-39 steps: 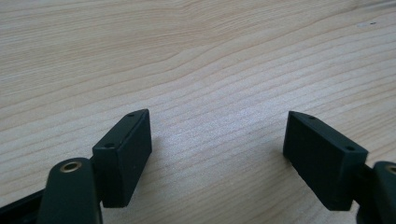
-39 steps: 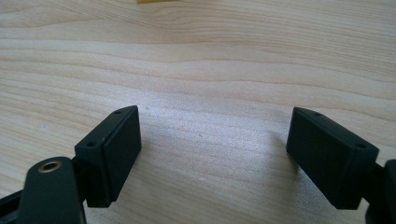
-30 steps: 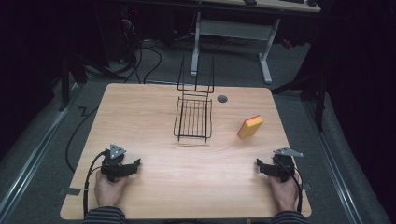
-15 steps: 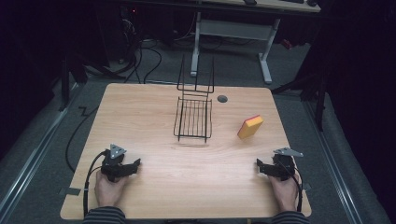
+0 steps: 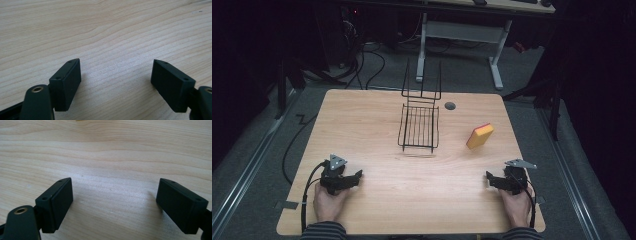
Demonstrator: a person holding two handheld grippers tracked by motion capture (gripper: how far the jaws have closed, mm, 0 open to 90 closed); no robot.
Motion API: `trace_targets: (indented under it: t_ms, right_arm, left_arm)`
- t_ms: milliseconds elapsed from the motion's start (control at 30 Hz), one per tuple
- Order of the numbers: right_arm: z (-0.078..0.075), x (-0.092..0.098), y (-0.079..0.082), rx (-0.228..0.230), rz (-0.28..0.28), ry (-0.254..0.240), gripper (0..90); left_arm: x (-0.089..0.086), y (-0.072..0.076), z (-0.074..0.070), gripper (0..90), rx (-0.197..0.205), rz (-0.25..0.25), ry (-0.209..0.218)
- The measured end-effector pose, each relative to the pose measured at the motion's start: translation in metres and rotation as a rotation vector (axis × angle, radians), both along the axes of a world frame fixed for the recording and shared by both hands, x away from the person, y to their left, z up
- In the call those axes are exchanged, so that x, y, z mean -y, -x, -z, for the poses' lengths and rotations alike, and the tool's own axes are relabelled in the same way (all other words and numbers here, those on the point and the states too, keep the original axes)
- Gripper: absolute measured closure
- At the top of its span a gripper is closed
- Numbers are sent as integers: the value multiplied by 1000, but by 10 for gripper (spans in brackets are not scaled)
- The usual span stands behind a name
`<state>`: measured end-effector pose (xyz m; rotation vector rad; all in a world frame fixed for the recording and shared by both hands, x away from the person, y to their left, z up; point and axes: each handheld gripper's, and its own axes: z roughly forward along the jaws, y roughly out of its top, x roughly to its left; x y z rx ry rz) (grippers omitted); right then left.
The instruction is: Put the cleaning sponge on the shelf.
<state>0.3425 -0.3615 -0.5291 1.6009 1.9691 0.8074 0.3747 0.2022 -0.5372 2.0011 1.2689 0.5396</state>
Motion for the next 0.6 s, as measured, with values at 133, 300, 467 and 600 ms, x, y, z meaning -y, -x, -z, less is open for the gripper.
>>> trace_targets:
  t_ms: [133, 300, 467, 600]
  right_arm:
    - [-1, 0, 3, 7, -3, -13, 139]
    - [-3, 0, 7, 16, -7, -29, 138]
    - [-6, -1, 10, 27, -11, -46, 138]
    - [-7, -3, 11, 30, -18, -48, 138]
  left_arm:
    - [0, 0, 0, 246, 0, 0, 1]
    - [0, 0, 0, 246, 0, 0, 1]
    - [0, 0, 0, 246, 0, 0, 1]
    - [0, 0, 0, 247, 0, -1, 0]
